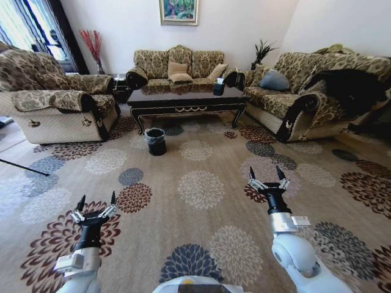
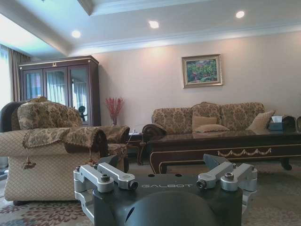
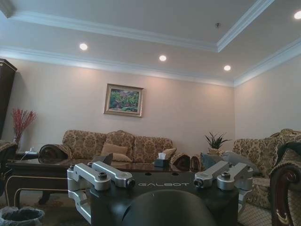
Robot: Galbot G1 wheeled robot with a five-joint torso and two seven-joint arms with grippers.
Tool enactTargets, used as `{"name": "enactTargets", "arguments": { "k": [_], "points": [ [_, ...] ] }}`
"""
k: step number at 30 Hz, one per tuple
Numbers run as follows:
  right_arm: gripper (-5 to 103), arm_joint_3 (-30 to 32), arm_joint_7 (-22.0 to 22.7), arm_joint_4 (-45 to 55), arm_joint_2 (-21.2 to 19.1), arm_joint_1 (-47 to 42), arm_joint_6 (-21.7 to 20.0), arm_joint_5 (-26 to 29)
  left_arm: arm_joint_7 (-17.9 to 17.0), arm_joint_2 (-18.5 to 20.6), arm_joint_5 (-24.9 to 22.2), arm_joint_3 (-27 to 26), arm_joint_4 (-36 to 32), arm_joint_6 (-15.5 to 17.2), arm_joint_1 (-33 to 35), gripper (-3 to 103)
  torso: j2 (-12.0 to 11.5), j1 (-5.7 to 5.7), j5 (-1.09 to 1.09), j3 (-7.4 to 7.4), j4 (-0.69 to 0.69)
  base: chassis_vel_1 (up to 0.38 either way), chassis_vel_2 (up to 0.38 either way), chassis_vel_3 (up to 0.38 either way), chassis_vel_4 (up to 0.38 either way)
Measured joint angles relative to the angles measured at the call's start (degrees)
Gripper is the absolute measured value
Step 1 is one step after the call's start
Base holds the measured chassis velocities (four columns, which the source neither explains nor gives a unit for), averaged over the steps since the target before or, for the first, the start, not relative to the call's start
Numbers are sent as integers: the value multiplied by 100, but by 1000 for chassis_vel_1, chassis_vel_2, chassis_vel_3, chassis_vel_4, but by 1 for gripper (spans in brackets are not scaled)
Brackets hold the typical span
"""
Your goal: Move to the front of the table and pick up the trash from the floor, then place it into the trash bin.
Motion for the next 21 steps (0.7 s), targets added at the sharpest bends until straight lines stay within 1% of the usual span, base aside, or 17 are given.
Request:
{"name": "enactTargets", "arguments": {
  "k": [9,12,14,21],
  "points": [
    [100,0,0,0,0,0,0,0,0,0,0,0,0,0,0,100,229,73,0,156,0,0,0,0,0],
    [100,0,0,0,0,0,0,0,0,0,0,0,0,0,0,100,267,87,0,182,0,0,0,0,0],
    [100,0,0,0,0,0,0,0,0,0,0,0,0,0,0,100,339,112,0,229,0,0,0,0,0],
    [100,0,0,0,0,0,0,0,0,0,0,0,0,0,0,100,481,163,0,321,0,0,0,0,0]
  ]
}}
